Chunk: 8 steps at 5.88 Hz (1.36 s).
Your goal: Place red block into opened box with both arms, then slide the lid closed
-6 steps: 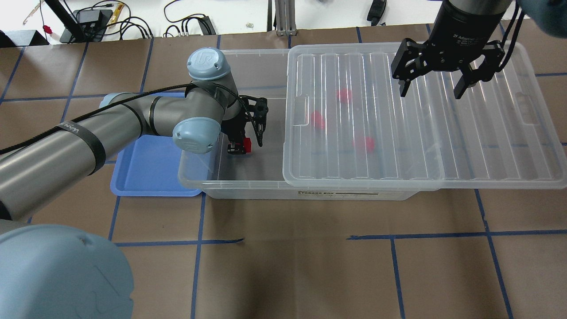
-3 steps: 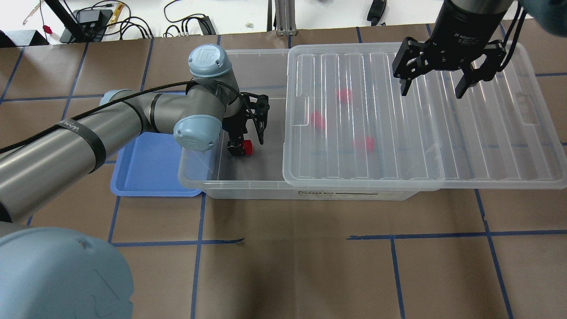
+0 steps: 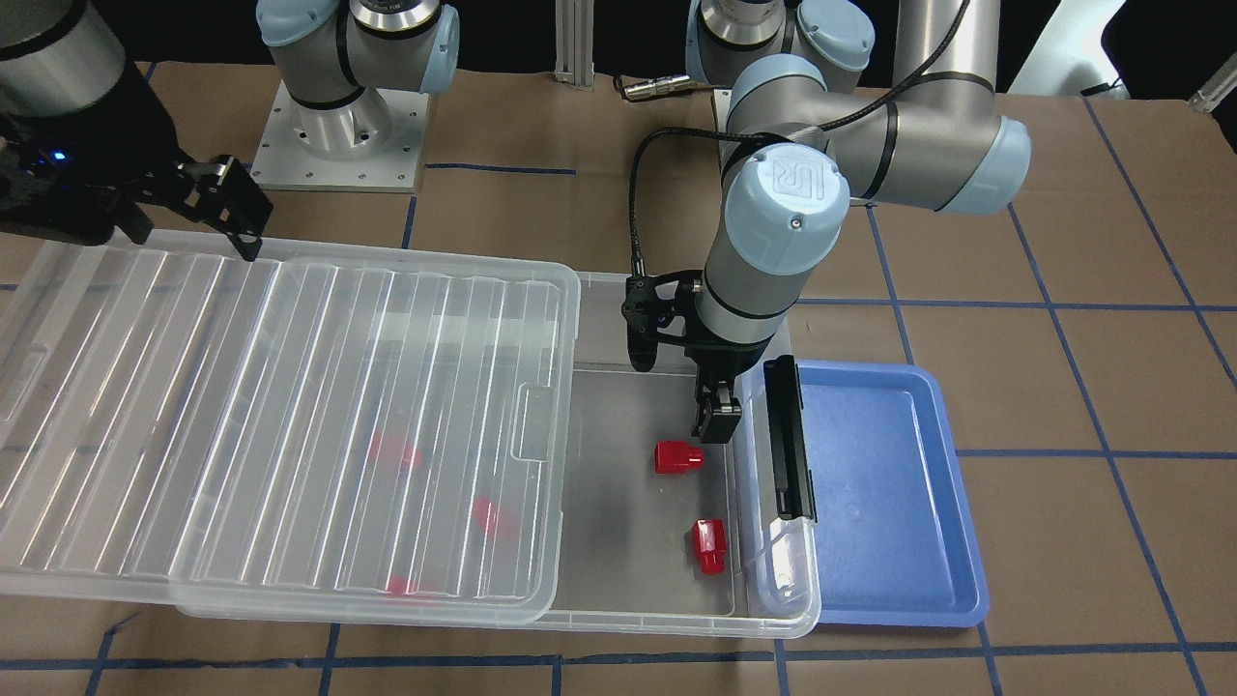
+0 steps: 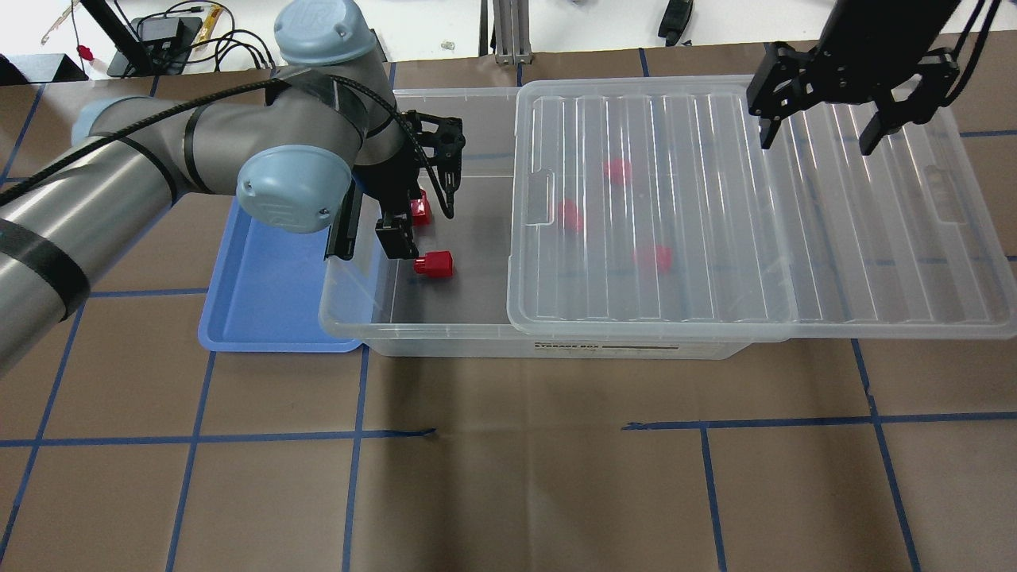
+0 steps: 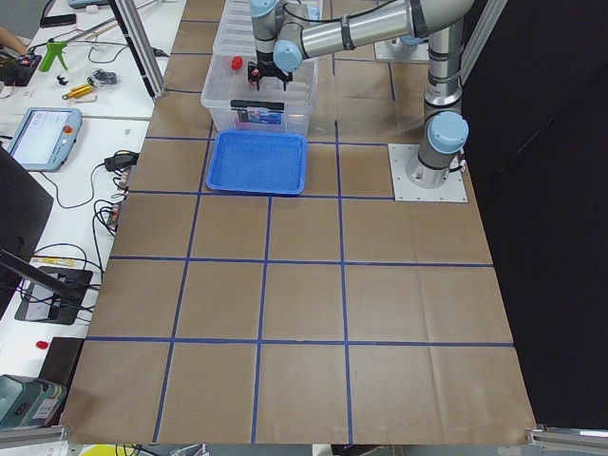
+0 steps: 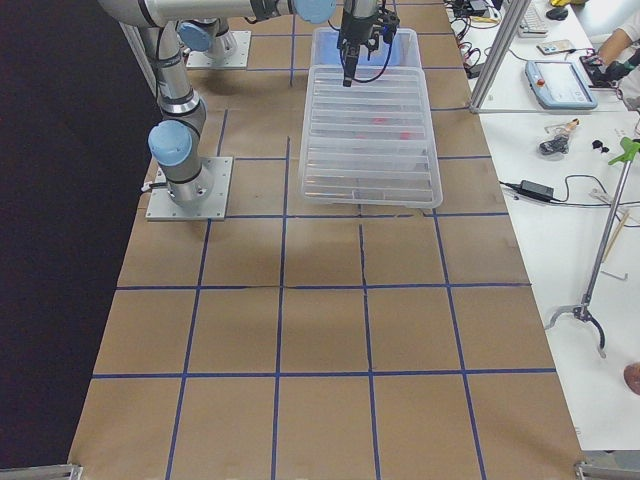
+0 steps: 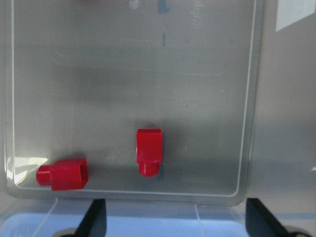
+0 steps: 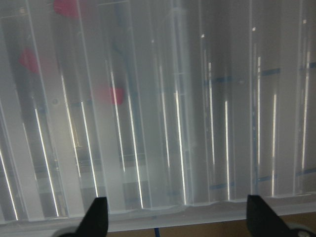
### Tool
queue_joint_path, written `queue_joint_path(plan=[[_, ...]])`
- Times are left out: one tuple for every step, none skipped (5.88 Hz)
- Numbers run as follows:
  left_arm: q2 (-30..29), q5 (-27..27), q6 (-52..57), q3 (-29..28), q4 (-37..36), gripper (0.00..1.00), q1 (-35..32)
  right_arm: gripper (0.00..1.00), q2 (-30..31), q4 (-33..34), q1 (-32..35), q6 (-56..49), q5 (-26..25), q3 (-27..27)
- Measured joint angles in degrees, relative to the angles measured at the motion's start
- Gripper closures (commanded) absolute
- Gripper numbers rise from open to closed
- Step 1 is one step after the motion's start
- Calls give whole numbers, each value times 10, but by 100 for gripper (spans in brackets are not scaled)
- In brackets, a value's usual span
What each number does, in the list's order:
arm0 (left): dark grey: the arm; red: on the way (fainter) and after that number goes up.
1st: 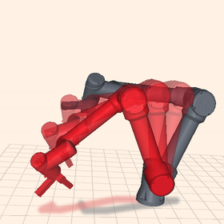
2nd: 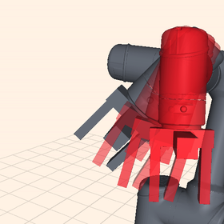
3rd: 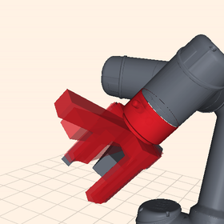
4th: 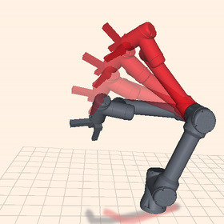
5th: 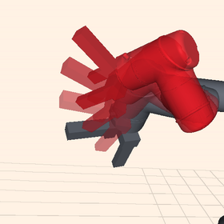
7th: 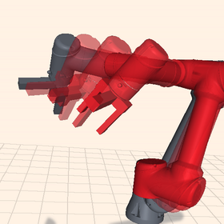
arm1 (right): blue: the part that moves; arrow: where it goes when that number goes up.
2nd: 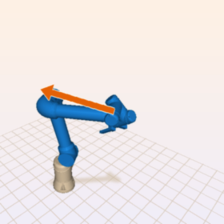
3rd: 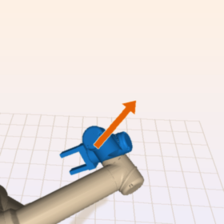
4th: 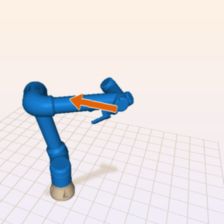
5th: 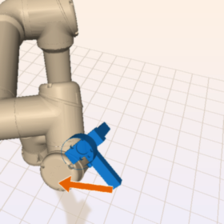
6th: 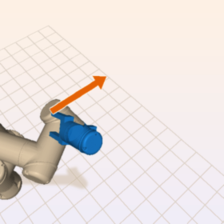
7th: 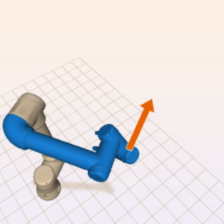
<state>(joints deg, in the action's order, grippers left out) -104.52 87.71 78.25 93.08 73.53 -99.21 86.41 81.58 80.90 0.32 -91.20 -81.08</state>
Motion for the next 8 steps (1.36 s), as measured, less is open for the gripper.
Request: queue_joint_path(plan=[[25,2,-50,-29,51,2,2,0,-2,1,-67,-69,-1,1],[38,6,-129,-59,84,2,4,0,-11,2,-131,-139,-13,0],[45,10,-240,-78,95,2,5,0,-31,13,-190,-201,-32,0],[55,11,-369,-82,96,2,8,0,-65,43,-241,-252,-46,-2],[67,11,-507,-80,96,2,14,0,-104,80,-281,-288,-57,-6],[80,12,-634,-76,98,2,25,0,-134,105,-303,-299,-63,-13],[98,12,-729,-71,108,2,44,0,-150,116,-311,-291,-69,-31],[117,12,-769,-67,134,2,63,0,-150,120,-312,-272,-72,-55]])
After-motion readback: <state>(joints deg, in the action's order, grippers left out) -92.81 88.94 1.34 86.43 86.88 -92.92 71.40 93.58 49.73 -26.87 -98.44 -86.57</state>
